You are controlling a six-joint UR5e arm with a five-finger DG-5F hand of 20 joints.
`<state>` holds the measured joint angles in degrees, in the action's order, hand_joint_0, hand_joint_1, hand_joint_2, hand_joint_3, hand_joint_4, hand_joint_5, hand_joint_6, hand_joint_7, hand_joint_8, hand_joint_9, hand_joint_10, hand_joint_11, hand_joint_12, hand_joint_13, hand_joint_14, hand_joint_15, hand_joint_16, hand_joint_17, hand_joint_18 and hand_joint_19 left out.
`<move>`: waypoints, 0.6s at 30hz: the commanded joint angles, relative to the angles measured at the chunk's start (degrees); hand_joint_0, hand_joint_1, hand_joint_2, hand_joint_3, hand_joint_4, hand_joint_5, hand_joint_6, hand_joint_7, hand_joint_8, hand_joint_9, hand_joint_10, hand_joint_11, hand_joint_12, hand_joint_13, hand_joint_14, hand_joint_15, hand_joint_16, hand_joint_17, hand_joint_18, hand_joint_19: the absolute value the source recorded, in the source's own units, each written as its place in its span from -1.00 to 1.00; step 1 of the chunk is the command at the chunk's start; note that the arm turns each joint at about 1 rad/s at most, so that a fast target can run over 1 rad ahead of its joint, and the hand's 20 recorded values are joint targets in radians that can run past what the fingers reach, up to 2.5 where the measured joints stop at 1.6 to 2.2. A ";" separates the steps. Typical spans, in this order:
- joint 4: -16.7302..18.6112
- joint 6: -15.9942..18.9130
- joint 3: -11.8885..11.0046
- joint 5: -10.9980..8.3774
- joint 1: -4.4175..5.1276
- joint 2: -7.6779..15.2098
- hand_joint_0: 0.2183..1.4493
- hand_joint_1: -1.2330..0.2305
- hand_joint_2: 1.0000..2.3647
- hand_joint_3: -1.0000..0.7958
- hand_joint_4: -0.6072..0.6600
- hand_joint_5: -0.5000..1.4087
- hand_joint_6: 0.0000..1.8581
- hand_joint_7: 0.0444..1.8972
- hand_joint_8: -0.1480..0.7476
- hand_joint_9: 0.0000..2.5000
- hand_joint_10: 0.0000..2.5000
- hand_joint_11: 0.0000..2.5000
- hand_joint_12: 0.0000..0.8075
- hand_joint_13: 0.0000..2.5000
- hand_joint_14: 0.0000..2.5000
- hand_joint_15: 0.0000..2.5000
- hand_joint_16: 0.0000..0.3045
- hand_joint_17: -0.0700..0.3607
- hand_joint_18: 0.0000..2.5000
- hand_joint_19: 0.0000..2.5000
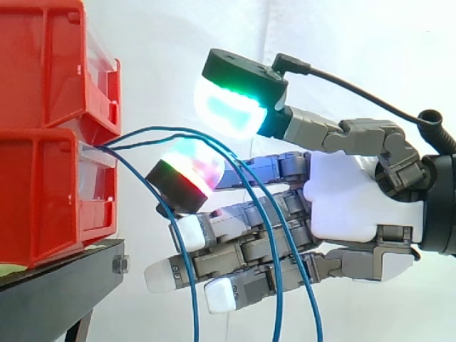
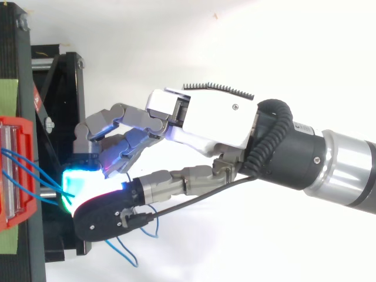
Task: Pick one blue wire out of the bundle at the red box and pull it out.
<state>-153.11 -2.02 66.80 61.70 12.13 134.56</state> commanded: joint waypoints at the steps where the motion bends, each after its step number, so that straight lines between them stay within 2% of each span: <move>1: 0.00 -0.09 0.00 0.00 0.00 0.00 -0.56 -0.13 -0.99 -0.33 0.34 -0.64 -0.06 0.12 0.25 -0.33 -0.99 -0.54 0.22 -0.51 -0.99 -0.78 -0.56 0.02 -0.39 -0.64; 10: 0.00 0.00 0.00 0.00 0.00 0.00 -0.45 -0.30 -0.98 -0.18 0.34 -0.64 -0.05 0.17 0.22 -0.33 -0.99 -0.53 0.15 -0.51 -0.99 -0.79 -0.59 -0.03 -0.41 -0.63; 18: 0.00 0.00 0.00 0.00 0.00 0.00 -0.43 -0.38 -0.97 -0.08 0.28 -0.63 -0.04 0.20 0.21 -0.33 -0.99 -0.52 0.16 -0.50 -0.99 -0.79 -0.60 -0.04 -0.40 -0.65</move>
<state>-153.10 -2.02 66.81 61.70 12.13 134.56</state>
